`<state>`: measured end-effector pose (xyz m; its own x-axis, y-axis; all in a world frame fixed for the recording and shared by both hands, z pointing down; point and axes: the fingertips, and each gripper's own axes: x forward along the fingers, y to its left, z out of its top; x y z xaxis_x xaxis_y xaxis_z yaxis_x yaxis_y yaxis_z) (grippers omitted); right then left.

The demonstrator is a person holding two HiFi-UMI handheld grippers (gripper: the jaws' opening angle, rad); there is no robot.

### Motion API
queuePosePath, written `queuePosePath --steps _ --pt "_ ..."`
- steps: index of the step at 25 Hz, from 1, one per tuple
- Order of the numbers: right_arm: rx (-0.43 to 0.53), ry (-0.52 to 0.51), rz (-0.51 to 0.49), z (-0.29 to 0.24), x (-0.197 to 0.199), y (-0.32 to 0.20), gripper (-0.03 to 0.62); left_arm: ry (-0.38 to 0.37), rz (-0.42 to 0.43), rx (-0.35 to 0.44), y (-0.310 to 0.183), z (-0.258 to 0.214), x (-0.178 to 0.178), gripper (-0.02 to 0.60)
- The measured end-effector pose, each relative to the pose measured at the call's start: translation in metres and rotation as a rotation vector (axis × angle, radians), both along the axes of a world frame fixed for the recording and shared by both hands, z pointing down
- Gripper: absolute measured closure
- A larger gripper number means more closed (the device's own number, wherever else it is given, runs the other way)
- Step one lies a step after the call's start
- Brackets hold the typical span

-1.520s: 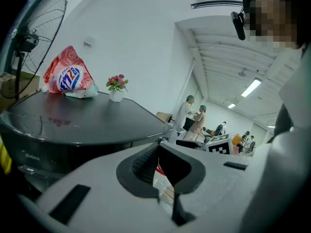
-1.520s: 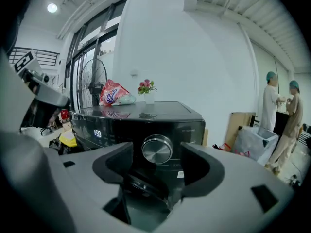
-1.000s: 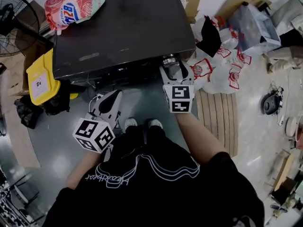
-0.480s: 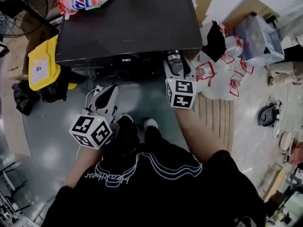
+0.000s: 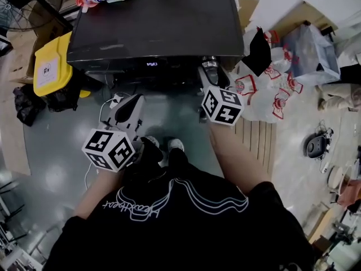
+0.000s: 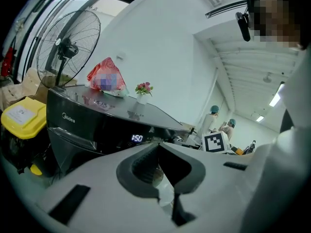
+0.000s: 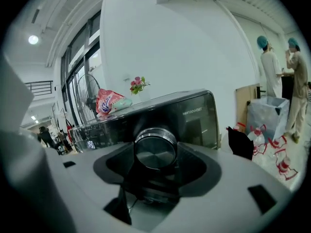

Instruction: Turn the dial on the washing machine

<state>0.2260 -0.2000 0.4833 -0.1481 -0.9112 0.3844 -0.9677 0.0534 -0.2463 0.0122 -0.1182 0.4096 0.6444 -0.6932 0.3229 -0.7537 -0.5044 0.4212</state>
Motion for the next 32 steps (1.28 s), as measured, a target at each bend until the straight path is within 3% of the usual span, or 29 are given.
queuePosePath --steps 3,8,20,27,32 --pt "-0.011 -0.067 0.008 0.001 0.000 0.001 0.313 0.012 0.001 -0.002 0.001 -0.001 0.002 0.575" --pt "-0.026 -0.273 0.049 0.002 0.003 0.000 0.313 0.024 0.008 -0.003 0.001 -0.003 0.005 0.575" --pt "-0.042 -0.509 0.051 0.005 0.004 0.002 0.313 0.026 0.002 -0.018 0.009 -0.003 0.001 0.575" --pt "-0.037 -0.826 0.057 0.007 0.005 0.002 0.313 0.019 0.004 -0.030 0.011 0.002 0.002 0.575" --pt "-0.024 -0.908 0.059 0.007 0.004 0.002 0.313 0.021 0.010 -0.032 0.012 0.002 0.005 0.575"
